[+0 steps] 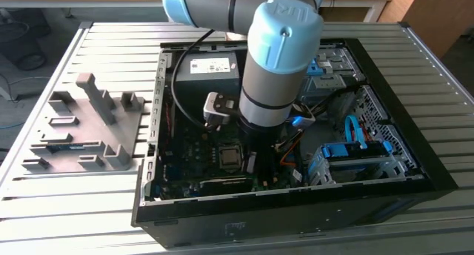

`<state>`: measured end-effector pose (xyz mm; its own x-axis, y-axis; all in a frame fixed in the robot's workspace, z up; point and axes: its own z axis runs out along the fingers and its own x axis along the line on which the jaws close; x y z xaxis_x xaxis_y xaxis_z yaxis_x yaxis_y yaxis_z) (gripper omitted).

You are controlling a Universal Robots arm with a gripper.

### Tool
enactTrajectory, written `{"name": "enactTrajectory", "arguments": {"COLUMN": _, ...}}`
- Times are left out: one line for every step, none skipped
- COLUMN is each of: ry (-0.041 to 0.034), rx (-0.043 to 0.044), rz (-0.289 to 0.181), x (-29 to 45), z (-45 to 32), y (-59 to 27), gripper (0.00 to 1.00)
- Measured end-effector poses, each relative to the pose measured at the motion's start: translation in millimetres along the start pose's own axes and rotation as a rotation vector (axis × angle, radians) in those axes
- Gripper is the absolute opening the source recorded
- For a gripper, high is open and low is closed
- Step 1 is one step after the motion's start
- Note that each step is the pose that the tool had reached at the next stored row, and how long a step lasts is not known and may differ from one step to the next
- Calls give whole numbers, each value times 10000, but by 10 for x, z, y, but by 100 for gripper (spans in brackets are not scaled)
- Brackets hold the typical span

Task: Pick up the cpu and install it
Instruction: 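Install the first cpu locking lever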

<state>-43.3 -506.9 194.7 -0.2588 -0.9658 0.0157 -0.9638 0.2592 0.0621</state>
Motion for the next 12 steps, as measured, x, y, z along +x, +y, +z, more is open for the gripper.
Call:
{"name": "enactTrajectory", "arguments": {"ry": 2, "rx": -4, "rz": 1, "x": 2, "z": -42, "y": 3, "gripper": 10}}
{"name": "enactTrajectory", "arguments": {"ry": -4, "rx": -7, "rz": 1, "x": 3, "z": -74, "y": 5, "gripper": 10}}
{"name": "enactTrajectory", "arguments": {"ry": -12, "rx": -8, "rz": 0, "x": 3, "z": -105, "y": 7, "gripper": 10}}
{"name": "enactTrajectory", "arguments": {"ry": -16, "rx": -9, "rz": 0, "x": 4, "z": -144, "y": 10, "gripper": 10}}
{"name": "enactTrajectory", "arguments": {"ry": -15, "rx": -10, "rz": 0, "x": 5, "z": -190, "y": 13, "gripper": 10}}
{"name": "enactTrajectory", "arguments": {"ry": -16, "rx": -10, "rz": 0, "x": 6, "z": -239, "y": 16, "gripper": 10}}
{"name": "enactTrajectory", "arguments": {"ry": -16, "rx": -10, "rz": 1, "x": 7, "z": -284, "y": 18, "gripper": 10}}
{"name": "enactTrajectory", "arguments": {"ry": -15, "rx": -10, "rz": 0, "x": 7, "z": -329, "y": 21, "gripper": 10}}
{"name": "enactTrajectory", "arguments": {"ry": -14, "rx": -10, "rz": 0, "x": 8, "z": -365, "y": 23, "gripper": 10}}
{"name": "enactTrajectory", "arguments": {"ry": -18, "rx": -10, "rz": -2, "x": 4, "z": -372, "y": 24, "gripper": 10}}
{"name": "enactTrajectory", "arguments": {"ry": -18, "rx": -10, "rz": -1, "x": -11, "z": -372, "y": 30, "gripper": 10}}
{"name": "enactTrajectory", "arguments": {"ry": -17, "rx": -10, "rz": -1, "x": -30, "z": -372, "y": 42, "gripper": 10}}
